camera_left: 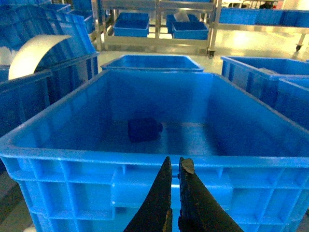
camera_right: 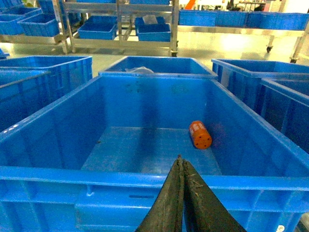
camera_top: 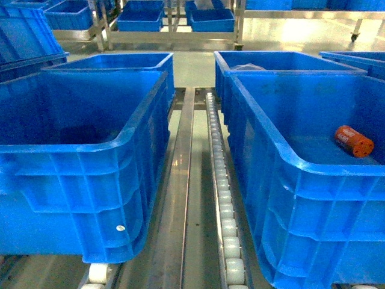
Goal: Sort blue parts and orange caps into right shelf containers
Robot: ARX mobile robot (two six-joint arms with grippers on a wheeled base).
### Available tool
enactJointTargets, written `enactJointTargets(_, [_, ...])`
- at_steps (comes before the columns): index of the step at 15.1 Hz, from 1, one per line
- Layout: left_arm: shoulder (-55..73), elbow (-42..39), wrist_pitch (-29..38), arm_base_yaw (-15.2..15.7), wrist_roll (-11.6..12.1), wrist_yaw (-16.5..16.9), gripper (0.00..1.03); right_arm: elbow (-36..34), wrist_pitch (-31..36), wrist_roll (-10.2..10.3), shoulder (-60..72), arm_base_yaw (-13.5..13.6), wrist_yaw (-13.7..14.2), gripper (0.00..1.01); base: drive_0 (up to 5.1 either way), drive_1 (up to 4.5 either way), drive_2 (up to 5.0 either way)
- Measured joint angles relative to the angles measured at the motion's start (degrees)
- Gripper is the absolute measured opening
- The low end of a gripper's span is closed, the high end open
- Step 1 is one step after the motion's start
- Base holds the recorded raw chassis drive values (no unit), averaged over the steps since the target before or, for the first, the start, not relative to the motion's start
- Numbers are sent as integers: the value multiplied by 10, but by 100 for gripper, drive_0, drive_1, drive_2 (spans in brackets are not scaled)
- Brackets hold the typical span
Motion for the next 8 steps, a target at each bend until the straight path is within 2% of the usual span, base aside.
enactJointTargets(8, [-205,-1,-189,0,0,0,2,0,-172,0,-186,0,0,3,0,0,0])
